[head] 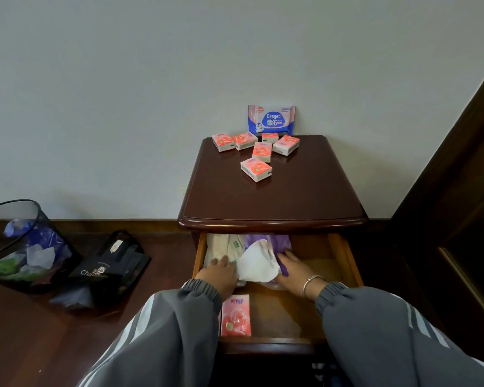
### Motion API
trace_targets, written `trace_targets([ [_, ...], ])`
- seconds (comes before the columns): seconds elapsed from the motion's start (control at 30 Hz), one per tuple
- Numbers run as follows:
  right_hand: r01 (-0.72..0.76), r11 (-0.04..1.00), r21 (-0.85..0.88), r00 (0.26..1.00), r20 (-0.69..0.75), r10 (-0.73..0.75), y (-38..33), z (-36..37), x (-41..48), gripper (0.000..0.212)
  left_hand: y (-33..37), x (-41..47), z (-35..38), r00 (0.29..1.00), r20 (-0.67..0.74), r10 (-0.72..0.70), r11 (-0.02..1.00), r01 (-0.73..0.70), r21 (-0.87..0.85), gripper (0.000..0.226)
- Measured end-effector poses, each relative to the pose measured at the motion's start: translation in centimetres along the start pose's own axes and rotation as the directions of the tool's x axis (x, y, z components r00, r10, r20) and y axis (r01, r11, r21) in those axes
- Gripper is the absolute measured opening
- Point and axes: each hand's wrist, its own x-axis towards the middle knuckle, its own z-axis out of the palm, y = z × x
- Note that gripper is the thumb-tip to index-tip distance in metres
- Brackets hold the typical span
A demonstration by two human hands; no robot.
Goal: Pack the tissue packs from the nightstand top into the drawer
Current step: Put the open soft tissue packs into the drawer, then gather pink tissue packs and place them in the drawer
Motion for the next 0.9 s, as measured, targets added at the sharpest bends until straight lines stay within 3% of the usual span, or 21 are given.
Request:
trace_targets([
  [0.17, -0.006, 0.998, 0.066, 1.0, 0.006, 0.006, 0.0, -0.4, -1.0, 0.064, -0.4, -1.2, 0.8, 0.999, -0.029, 0.033, 0.995, -0.035, -0.092, 0.045],
  [0.3, -0.002, 0.993, 0.116, 0.994, -0.108, 0.015, -0.2, -2.4, -2.9, 0.06, -0.6, -2.6, -0.5, 0.976, -0.218, 0.019, 0.972, -0.069, -0.227, 0.048],
  [0.4, 0.099, 0.991, 0.086, 0.978, -0.193, -0.081, 0.0, -4.6, -5.0, 0.051, -1.1, -3.5, -2.3, 0.918, -0.396, 0.025, 0.95, -0.145, -0.276, 0.042],
  [0.53, 0.236, 0.971, -0.038, 0.845, -0.486, -0.225, 0.6, -9.1, -6.3, 0.032, -2.7, -3.9, -6.0, 0.818, -0.575, 0.022, 0.914, -0.249, -0.319, 0.036],
  [0.63, 0.204, 0.976, -0.078, 0.758, -0.618, -0.208, 1.2, -12.7, -4.9, 0.028, -4.2, -3.2, -8.4, 0.741, -0.67, -0.057, 0.889, -0.268, -0.372, 0.036],
  [0.73, 0.147, 0.983, -0.108, 0.763, -0.621, -0.183, 0.8, -15.0, -1.9, 0.04, -5.4, -1.3, -9.8, 0.675, -0.722, -0.155, 0.879, -0.24, -0.413, 0.04],
  [0.9, 0.08, 0.975, -0.208, 0.851, -0.494, -0.175, -2.9, -15.7, 5.6, 0.075, -6.6, 4.5, -12.4, 0.628, -0.747, -0.218, 0.91, -0.145, -0.388, 0.048],
])
